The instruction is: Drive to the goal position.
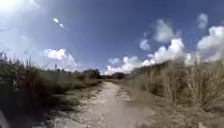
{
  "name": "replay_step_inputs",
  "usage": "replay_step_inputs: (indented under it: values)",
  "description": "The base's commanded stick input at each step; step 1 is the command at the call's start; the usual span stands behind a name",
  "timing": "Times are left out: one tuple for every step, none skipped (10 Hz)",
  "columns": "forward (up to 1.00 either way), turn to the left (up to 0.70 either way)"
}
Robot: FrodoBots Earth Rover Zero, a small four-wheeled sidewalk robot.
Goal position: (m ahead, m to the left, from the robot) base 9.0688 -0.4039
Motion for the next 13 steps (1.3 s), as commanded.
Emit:
replay_step_inputs:
  values:
    - [0.60, 0.00]
    - [0.60, 0.00]
    - [0.60, 0.00]
    - [0.60, 0.00]
    - [0.60, 0.00]
    - [0.60, 0.00]
    - [0.60, 0.00]
    - [0.60, 0.00]
    - [0.60, 0.00]
    - [0.60, 0.00]
    - [0.60, 0.00]
    - [0.60, 0.00]
    - [0.60, 0.00]
